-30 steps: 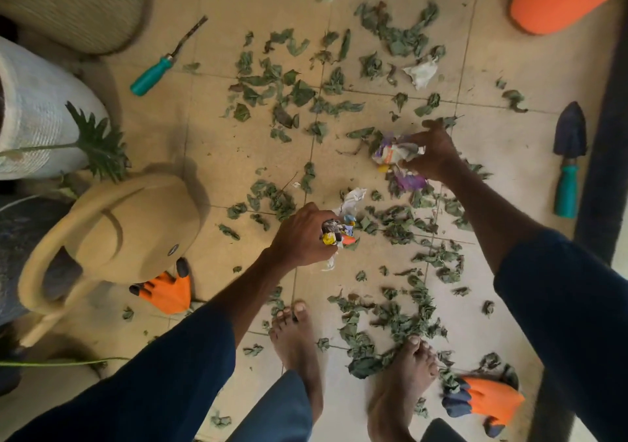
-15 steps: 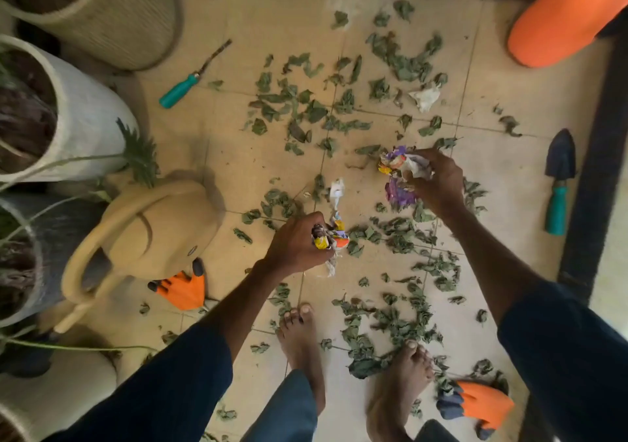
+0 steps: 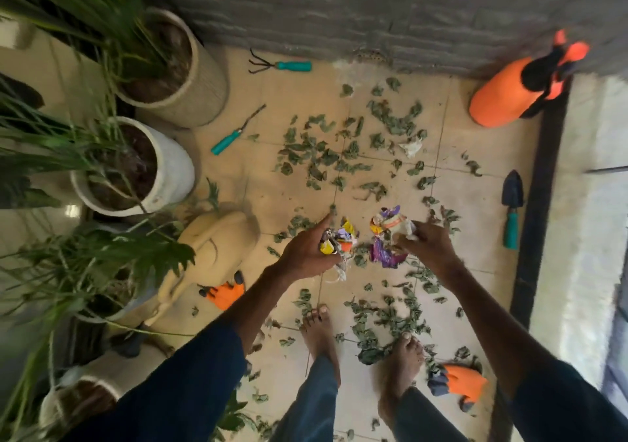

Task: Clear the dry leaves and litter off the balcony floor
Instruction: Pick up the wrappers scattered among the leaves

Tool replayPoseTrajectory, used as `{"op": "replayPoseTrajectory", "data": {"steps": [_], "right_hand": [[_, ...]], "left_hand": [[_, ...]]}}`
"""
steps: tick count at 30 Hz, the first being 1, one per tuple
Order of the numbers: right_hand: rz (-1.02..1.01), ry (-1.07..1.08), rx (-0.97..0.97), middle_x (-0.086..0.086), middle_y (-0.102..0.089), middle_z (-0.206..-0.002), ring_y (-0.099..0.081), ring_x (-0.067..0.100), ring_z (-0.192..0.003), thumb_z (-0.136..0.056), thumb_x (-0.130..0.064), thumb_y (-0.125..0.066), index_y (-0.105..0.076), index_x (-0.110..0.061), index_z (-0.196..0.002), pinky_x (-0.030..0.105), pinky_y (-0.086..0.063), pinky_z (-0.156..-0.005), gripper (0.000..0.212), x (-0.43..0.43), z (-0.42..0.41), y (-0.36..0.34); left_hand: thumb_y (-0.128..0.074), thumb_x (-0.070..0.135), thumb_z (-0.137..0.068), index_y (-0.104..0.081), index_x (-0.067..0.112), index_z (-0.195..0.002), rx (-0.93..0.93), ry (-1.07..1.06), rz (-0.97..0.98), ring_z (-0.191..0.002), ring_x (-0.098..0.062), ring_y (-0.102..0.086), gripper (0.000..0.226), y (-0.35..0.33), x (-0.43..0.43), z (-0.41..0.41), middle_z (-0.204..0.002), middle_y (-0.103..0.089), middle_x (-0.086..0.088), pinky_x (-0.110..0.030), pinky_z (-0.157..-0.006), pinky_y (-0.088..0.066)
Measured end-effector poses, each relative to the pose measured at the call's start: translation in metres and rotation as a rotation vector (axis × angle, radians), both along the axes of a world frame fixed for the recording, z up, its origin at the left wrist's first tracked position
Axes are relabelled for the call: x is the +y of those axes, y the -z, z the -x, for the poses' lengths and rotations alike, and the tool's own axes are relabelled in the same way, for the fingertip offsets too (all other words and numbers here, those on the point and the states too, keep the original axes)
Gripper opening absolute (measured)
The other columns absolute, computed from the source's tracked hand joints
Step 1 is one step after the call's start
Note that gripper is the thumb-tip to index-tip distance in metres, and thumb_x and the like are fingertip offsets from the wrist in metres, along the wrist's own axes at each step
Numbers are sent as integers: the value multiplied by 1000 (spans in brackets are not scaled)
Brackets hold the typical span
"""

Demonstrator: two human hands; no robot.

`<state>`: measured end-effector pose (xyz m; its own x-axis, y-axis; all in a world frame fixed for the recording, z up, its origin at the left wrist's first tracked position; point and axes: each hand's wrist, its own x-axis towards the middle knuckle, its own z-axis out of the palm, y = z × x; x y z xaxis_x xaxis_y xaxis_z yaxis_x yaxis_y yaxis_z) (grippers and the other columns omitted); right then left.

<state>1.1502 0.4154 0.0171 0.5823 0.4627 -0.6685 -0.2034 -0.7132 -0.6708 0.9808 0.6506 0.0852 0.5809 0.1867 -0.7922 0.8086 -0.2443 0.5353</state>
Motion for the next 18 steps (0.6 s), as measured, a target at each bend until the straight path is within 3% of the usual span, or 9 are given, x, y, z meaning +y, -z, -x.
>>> {"op": "replayPoseTrajectory", "data": {"steps": [3,5,10,12,14,16,18], "right_hand": [[-128,133,152,-2,-75,-73,-71,15,-68,-85,-22,-80,-73,-14,-86,34,-57,-67,10,21,-2,-43],[-217,230,253,0,-73,-76,-68,12,-68,-89,-11,-74,-73,-11,-89,27,-52,-63,2,29,-7,-58],[-320,321,438,9,-75,-96,-69,26,-91,-62,-47,-92,-74,-9,-104,38,-56,-81,59,35,-27,-70],[-334,327,455,9,-75,-96,-68,31,-96,-71,-38,-87,-72,-4,-106,42,-56,-85,51,41,-37,-74],[-330,305,477,9,-76,-93,-69,31,-96,-82,-23,-77,-72,-4,-101,44,-55,-88,27,49,-47,-79],[-317,203,504,5,-76,-94,-70,26,-97,-92,-13,-69,-73,-8,-98,41,-54,-90,9,57,-62,-83],[-305,131,549,5,-76,-98,-71,24,-99,-93,-13,-69,-73,-7,-103,41,-54,-91,12,60,-75,-86]], "left_hand": [[-79,32,-79,-47,37,-151,1,27,44,-107,-24,-70,79,-31,11,-15,-141,-62,2,-36,-85,-59],[-82,22,-82,-52,30,-148,16,-16,85,-108,-23,-68,73,-42,18,-24,-138,-64,0,-29,-81,-55],[-84,15,-81,-56,28,-142,54,-228,188,-68,-1,-61,68,-54,29,-41,-119,-65,6,-14,-52,-44],[-87,17,-78,-57,29,-141,79,-260,203,-74,-2,-64,70,-53,29,-50,-124,-66,5,-15,-55,-46],[-87,21,-78,-59,35,-133,105,-248,229,-85,-9,-65,64,-60,27,-63,-129,-63,9,-19,-60,-47],[-85,21,-82,-56,38,-126,106,-230,246,-93,-12,-63,55,-65,23,-78,-119,-55,19,-22,-62,-47],[-83,17,-83,-56,32,-134,106,-222,262,-103,-12,-60,60,-68,17,-94,-128,-53,16,-23,-71,-51]]}}
